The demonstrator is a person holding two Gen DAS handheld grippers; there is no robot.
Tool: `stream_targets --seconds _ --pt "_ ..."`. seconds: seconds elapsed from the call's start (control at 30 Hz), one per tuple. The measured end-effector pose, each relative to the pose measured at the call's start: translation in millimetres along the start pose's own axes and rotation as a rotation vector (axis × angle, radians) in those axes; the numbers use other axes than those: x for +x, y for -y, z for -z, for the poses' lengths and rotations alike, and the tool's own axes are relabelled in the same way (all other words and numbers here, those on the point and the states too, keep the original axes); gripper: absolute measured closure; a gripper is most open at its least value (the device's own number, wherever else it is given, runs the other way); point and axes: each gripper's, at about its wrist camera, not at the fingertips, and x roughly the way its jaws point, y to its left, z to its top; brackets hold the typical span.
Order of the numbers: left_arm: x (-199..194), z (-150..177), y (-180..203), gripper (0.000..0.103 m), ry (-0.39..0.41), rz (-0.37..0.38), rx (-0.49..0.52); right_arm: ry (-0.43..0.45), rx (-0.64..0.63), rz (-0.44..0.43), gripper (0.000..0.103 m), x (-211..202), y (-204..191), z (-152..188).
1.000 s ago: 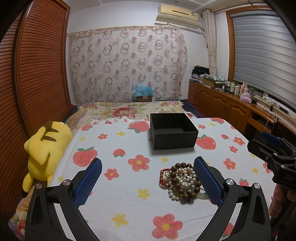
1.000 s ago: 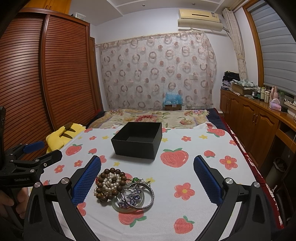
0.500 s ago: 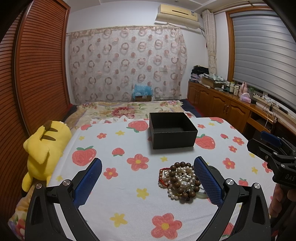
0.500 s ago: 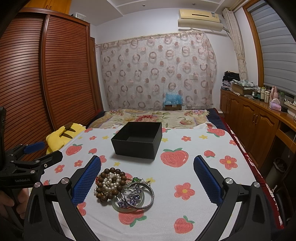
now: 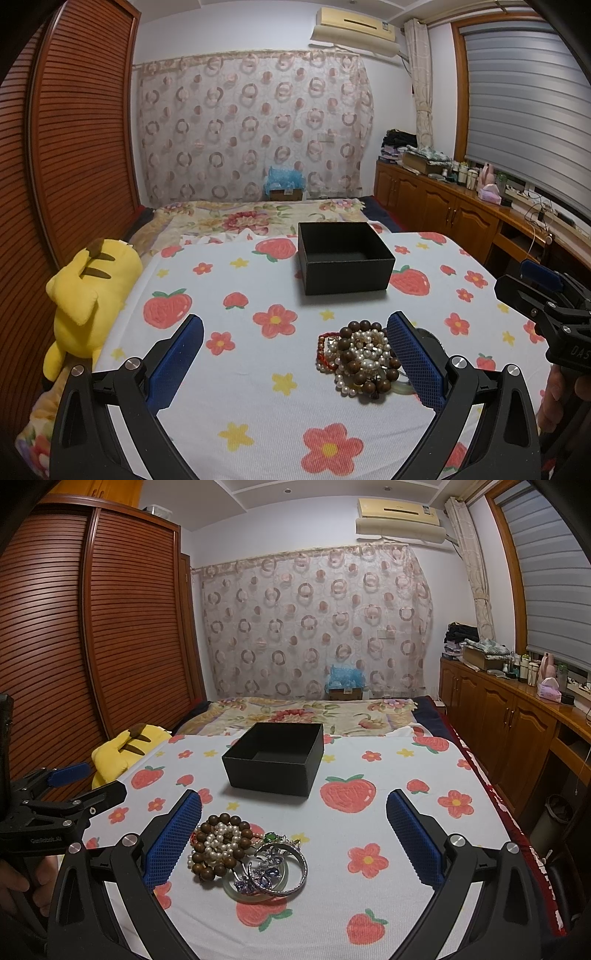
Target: Organize jewelry
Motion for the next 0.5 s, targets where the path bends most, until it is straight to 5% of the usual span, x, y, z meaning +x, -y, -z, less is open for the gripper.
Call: stream_targets --seconds 0.5 --pt "4.4 -2.0 8.5 0.007 -0.022 0.002 0.005 -0.019 -0.011 -0.023 0.002 0.7 -7.3 -4.4"
